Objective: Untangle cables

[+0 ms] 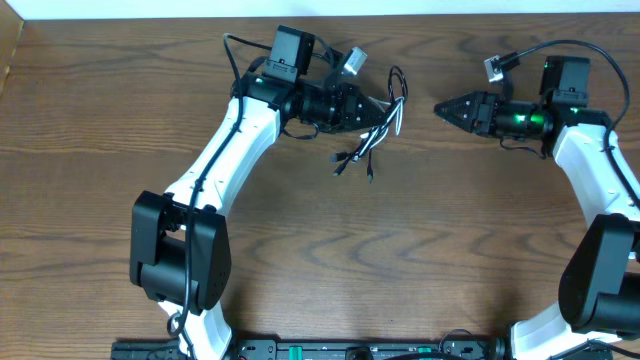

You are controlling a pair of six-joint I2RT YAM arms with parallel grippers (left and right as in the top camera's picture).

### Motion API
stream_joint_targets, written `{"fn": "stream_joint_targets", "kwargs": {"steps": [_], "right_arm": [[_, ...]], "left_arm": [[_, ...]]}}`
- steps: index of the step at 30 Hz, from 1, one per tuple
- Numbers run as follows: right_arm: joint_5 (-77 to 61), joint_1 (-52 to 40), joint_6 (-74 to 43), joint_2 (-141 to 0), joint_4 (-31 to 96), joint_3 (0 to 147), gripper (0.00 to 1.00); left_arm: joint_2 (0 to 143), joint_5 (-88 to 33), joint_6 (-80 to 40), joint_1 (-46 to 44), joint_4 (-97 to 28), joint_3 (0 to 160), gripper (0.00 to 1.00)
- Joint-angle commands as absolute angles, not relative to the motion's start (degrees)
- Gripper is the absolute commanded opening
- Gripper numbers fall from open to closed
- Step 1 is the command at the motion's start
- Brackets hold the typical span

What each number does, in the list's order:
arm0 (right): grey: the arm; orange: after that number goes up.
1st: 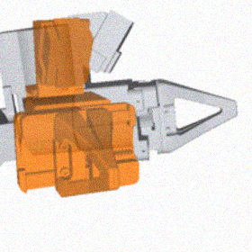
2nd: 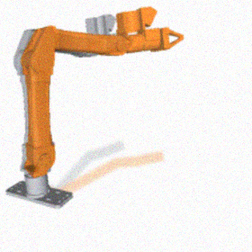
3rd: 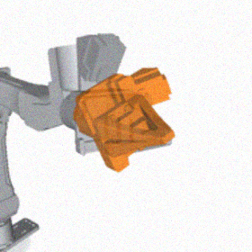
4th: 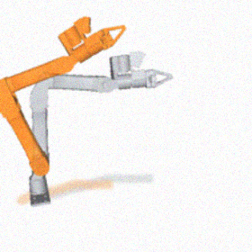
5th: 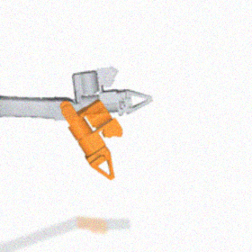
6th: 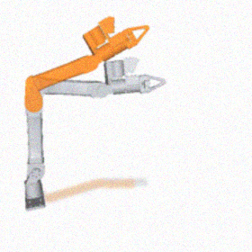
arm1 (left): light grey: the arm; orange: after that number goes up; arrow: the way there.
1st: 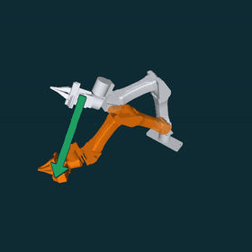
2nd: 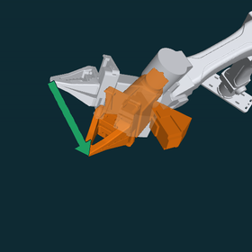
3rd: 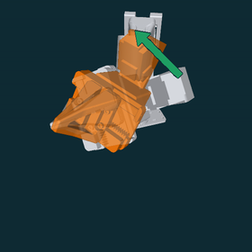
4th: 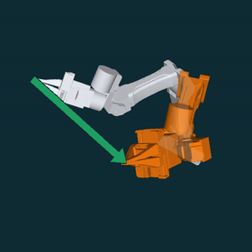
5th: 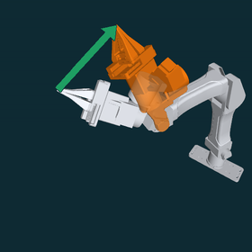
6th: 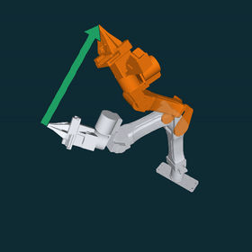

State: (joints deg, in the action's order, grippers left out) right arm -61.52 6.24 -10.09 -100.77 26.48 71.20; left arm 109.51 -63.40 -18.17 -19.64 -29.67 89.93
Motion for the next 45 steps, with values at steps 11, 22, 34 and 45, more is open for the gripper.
{"fn": "stream_joint_targets", "kwargs": {"steps": [11,22,34,45], "right_arm": [[-60.3,-4.1,-17.1,-100.5,18.9,71.5,0.57],[-53.0,-6.8,-28.7,-100.5,15.7,71.5,0.54],[-43.6,-9.8,-33.2,-100.5,18.9,71.5,0.35],[-38.7,-10.5,-33.2,-100.5,23.9,71.5,0.17]], "left_arm": [[109.4,-66.4,-17.9,-19.9,-30.0,90.2,0.08],[109.4,-55.8,-17.6,-19.9,-34.3,90.1,0.07],[109.4,-54.8,-17.7,-19.9,-34.3,90.1,0.07],[109.4,-53.8,-17.7,-19.9,-34.3,90.1,0.07]]}}
